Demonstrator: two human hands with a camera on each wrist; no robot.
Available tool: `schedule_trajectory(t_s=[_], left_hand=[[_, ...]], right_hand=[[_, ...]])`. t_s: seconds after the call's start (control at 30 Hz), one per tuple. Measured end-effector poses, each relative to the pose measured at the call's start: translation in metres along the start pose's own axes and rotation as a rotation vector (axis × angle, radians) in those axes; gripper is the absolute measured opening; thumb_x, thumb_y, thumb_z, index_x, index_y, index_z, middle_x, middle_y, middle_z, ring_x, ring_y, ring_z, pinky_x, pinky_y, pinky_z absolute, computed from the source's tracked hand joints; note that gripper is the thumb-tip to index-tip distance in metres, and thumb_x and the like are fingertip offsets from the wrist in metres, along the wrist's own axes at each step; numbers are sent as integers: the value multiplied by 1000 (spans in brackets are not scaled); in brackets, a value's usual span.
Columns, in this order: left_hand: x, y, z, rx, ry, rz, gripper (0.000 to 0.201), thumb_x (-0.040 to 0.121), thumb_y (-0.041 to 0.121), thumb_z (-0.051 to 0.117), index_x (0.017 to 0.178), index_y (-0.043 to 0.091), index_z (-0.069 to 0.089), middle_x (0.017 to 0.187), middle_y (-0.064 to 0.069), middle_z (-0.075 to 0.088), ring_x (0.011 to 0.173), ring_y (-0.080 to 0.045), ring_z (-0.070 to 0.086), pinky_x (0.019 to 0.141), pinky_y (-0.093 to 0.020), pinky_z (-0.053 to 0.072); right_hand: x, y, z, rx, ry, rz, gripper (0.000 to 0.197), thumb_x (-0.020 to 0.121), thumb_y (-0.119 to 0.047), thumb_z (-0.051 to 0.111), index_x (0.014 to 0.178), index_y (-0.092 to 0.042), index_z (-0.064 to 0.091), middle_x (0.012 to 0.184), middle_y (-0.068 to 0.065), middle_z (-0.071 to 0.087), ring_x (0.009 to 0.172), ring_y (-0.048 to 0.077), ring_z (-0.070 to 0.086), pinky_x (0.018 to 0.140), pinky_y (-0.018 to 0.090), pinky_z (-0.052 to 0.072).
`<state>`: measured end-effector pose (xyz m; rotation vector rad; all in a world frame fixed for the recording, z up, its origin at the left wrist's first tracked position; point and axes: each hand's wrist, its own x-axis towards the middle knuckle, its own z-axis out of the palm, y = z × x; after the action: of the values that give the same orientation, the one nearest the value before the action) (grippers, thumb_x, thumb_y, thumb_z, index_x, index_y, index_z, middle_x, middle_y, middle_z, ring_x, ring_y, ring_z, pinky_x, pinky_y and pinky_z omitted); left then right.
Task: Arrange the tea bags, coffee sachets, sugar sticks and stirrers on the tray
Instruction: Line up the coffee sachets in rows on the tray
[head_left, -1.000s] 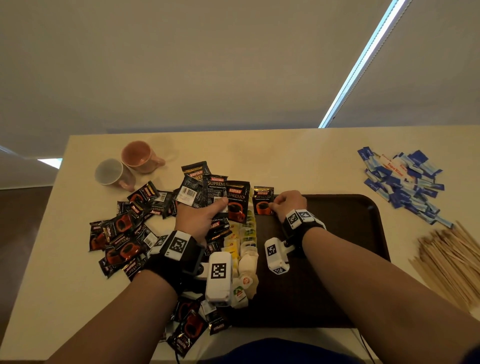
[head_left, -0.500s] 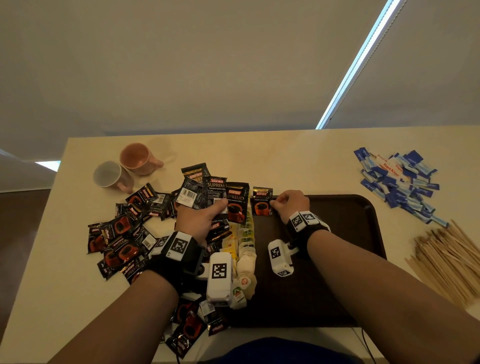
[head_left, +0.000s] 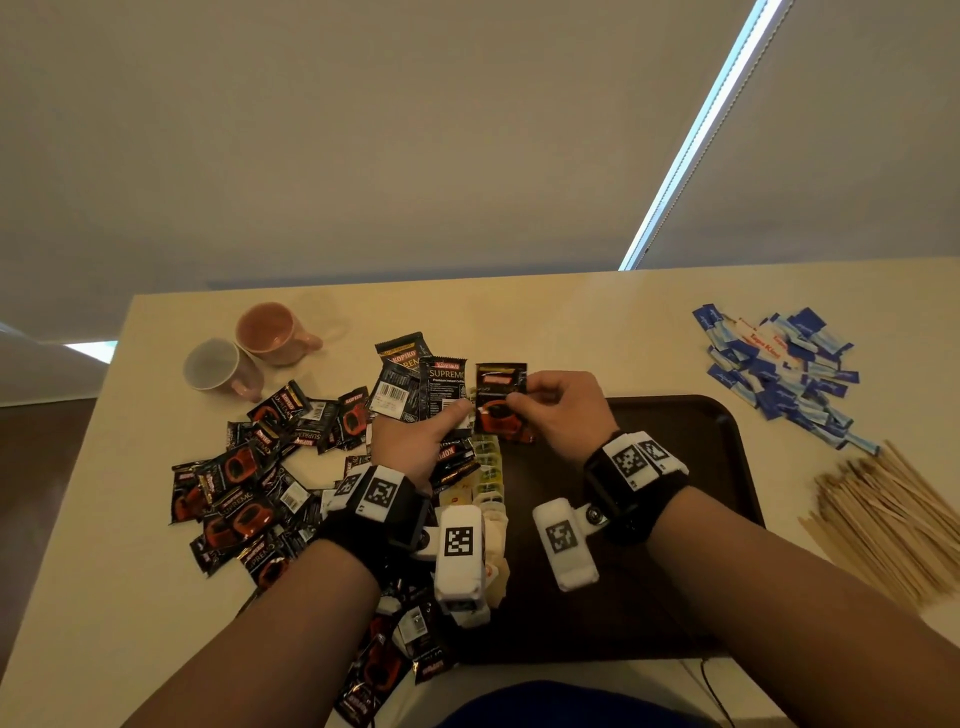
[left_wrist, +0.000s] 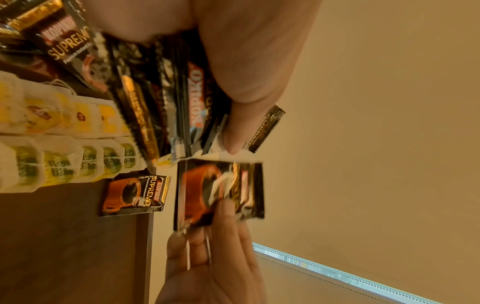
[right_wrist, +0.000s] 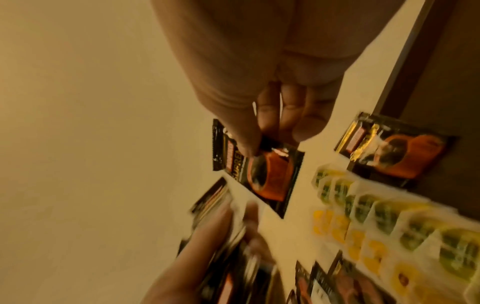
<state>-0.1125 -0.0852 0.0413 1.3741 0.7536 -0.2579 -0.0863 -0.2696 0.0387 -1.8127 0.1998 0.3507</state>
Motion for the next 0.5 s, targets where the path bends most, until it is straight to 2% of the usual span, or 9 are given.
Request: schedule_trajectory(t_s=[0.1, 0.17, 0.2, 0.27, 0.33, 0.4, 0.5], left_hand=[[3, 0, -5, -21, -8, -7, 51, 65, 23, 93, 112, 15, 72, 102, -8, 77, 92, -33, 74, 79, -62, 58], [2, 0, -8, -34, 1, -12, 57, 63, 24, 94, 114, 16, 72, 102, -9, 77, 91, -33, 75, 77, -63, 58], [2, 1, -10, -35, 3, -19, 60, 61, 26, 95, 115, 16, 71, 102, -9, 77, 91, -33, 75, 76, -64, 57], [1, 1, -11, -31, -7, -18, 58, 63, 25, 94, 115, 17, 71, 103, -9, 77, 91, -34, 75, 77, -63, 57], [0, 0, -12, -36, -13, -18, 52, 68, 20, 92, 116, 15, 70, 102, -10, 77, 91, -34, 75, 77, -63, 58], [0, -1, -13, -34, -15, -20, 51, 68, 20, 92, 114, 15, 71, 102, -11, 77, 91, -35, 75, 77, -64, 57], [1, -1, -15, -36, 6, -22, 49, 67, 20, 93, 111, 17, 72, 101, -10, 77, 90, -35, 75, 79, -64, 57]], right_hand=[[15, 23, -16, -70, 139, 102, 17, 87, -18, 74, 98, -6, 74, 84, 11, 74, 59, 14, 63, 60, 30, 53], [22, 39, -23, -141, 148, 203, 26, 87, -22, 75, 105, -4, 72, 88, 11, 74, 59, 17, 63, 59, 29, 53], [23, 44, -23, -187, 127, 242, 26, 87, -23, 75, 107, -6, 72, 90, 10, 73, 64, 18, 64, 62, 31, 55], [23, 54, -21, -263, 73, 285, 24, 87, -24, 75, 108, -13, 72, 89, 3, 71, 79, 20, 68, 79, 37, 59], [23, 61, -14, -293, 56, 322, 30, 84, -26, 77, 112, -14, 71, 91, -1, 70, 89, 20, 69, 89, 41, 57], [25, 67, -8, -305, 65, 348, 37, 82, -24, 79, 116, -12, 70, 92, -1, 70, 89, 17, 68, 92, 36, 55], [27, 69, -3, -343, 82, 351, 39, 82, -19, 79, 119, -10, 68, 88, -4, 66, 86, 10, 62, 85, 22, 48]])
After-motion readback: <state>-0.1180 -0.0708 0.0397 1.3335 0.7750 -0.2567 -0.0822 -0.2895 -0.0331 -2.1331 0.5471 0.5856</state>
